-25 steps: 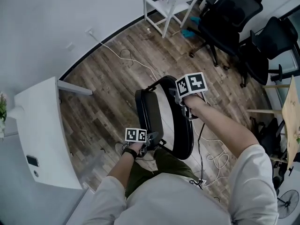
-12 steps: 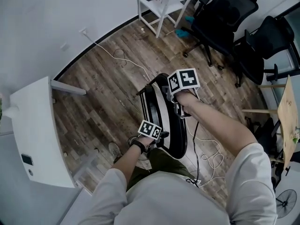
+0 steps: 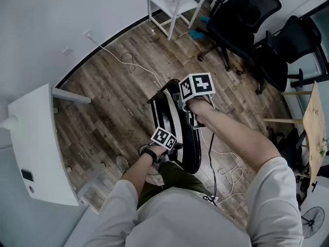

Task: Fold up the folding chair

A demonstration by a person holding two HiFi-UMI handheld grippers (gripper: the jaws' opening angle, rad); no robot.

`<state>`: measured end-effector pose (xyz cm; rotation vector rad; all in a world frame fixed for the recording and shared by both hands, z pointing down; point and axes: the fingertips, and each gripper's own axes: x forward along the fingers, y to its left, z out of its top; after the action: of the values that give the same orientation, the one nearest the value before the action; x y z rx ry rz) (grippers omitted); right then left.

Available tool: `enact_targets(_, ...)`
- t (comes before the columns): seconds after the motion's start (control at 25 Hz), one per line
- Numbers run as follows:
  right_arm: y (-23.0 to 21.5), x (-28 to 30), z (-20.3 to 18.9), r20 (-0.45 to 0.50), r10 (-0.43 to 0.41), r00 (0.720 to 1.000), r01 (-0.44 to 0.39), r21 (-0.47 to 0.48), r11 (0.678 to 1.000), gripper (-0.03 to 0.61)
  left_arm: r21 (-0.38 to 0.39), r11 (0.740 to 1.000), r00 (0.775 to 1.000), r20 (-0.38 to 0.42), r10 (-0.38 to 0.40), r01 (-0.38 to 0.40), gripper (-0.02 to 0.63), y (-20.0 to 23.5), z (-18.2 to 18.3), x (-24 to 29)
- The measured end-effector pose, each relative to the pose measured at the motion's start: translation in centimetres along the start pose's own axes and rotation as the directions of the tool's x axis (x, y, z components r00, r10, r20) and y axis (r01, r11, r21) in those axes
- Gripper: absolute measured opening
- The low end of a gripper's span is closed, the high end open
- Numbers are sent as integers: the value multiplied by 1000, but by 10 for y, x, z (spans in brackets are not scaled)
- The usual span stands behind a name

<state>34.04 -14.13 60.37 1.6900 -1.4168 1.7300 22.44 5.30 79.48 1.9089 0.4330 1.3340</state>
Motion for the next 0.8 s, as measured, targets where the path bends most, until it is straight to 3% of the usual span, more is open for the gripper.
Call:
enact_targets(0.16,-3,-1,2,-1,-4,1000,4,-3,1000,117,4,1000,1000,-13,16,-16,373,1,3,3)
enact_targets(0.28,-6,-1,1,-7,-2,1000,2,-4,1000,115,47,999,997,-71,19,-16,384,-2,-5,3)
enact_targets(0.52,-5,-1,0,-21,7,1000,-7,4,1000,120,49,995,986,-145,-78,86,387,-16,-34,-27)
enact_targets(0.64,-5,1,-1,-29,-1,1000,1,-3,1000,120,50,995,993,-90,-78,82,387,-32,-41,-63)
enact_targets(0.8,-5,0,-1,-38,-5,999,5,-2,1000,120,45,998,994,102,-43,39,387,-82,-16,-120)
